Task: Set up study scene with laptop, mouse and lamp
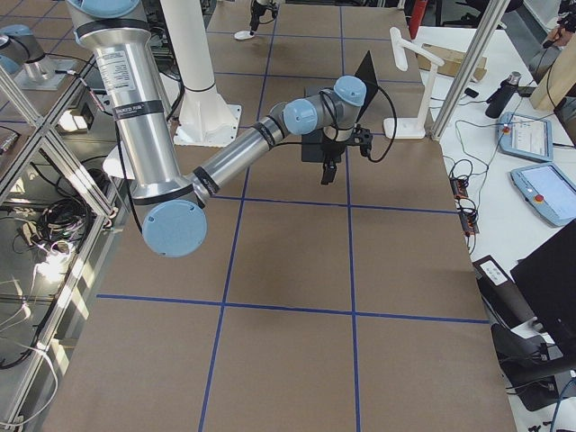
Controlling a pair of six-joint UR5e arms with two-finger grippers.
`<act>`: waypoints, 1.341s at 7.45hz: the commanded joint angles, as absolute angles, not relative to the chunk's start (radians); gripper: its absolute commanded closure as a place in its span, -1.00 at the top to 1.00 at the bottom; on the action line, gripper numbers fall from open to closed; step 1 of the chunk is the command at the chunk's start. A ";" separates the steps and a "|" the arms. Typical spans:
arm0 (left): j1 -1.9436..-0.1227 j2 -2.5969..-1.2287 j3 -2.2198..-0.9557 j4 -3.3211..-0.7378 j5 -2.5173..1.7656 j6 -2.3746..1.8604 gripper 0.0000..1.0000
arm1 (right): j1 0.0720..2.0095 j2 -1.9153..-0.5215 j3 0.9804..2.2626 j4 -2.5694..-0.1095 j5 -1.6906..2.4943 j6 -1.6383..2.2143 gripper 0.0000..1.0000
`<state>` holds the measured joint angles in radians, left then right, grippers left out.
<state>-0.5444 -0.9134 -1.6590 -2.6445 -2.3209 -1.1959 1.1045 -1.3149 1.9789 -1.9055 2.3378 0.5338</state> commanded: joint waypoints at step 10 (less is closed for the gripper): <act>-0.373 -0.946 -1.563 -2.858 -2.296 -1.431 1.00 | 1.104 -1.324 1.983 -1.907 2.335 0.535 1.00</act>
